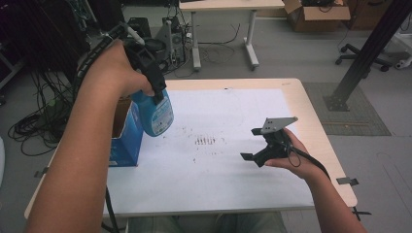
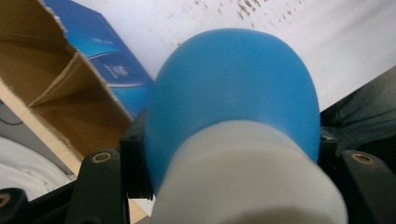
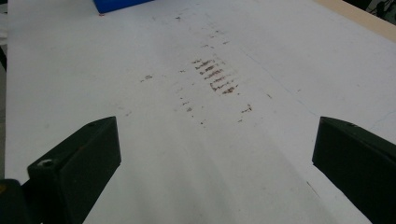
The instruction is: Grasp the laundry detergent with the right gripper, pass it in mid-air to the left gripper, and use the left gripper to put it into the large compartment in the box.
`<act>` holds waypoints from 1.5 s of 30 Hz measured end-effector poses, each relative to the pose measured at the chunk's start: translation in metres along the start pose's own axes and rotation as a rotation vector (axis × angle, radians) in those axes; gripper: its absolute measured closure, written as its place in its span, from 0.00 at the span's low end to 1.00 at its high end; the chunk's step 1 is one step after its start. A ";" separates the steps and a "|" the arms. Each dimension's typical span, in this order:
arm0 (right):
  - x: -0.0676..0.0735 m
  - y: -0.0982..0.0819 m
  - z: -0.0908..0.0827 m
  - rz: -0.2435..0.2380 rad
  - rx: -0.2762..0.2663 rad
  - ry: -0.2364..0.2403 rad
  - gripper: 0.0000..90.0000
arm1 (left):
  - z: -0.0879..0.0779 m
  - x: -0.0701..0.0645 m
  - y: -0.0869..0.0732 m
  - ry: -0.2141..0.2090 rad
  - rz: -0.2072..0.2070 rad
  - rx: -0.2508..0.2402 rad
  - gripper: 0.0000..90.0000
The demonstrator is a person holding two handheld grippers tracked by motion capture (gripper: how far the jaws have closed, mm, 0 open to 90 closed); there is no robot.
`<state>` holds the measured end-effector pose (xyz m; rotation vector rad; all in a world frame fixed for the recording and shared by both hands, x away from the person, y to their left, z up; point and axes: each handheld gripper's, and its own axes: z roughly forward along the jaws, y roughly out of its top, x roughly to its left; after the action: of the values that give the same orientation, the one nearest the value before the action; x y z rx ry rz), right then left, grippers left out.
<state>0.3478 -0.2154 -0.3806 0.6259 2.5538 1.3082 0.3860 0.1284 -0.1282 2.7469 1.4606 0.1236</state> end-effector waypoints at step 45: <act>-0.003 -0.007 0.011 0.015 0.004 0.034 0.01 | -0.021 0.118 -0.049 0.035 -0.584 0.004 0.43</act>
<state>0.3524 -0.2118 -0.3926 0.6302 2.5841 1.3298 0.4095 0.2537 -0.1034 2.2061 2.1895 0.1500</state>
